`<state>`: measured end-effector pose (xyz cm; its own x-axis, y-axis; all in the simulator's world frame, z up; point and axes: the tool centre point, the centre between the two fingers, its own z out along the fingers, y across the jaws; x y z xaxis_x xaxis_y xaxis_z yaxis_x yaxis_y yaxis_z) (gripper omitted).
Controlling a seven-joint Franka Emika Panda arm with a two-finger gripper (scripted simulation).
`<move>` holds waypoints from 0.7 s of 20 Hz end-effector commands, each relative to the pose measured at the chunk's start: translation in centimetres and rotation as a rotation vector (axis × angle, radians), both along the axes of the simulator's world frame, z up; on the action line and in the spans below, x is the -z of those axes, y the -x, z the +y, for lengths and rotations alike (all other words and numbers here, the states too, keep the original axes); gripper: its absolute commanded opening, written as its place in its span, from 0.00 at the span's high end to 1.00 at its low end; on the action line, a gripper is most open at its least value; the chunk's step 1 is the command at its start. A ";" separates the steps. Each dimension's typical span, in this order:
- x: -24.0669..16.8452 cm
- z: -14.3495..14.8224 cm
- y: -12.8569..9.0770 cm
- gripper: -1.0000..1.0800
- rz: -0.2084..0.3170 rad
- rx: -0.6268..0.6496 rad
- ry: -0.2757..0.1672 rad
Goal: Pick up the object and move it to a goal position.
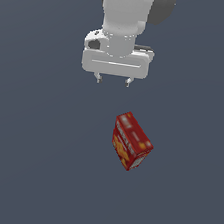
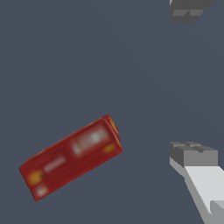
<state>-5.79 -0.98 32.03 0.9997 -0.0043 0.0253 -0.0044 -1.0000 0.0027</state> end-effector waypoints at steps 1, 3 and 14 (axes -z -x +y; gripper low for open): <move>0.0 0.0 0.0 0.04 0.000 0.000 0.000; 0.1 0.2 0.0 0.04 0.000 -0.004 -0.002; 0.7 2.7 -0.3 0.04 0.005 -0.046 -0.027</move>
<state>-5.59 1.71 31.34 0.9990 0.0399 0.0202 0.0404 -0.9989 -0.0243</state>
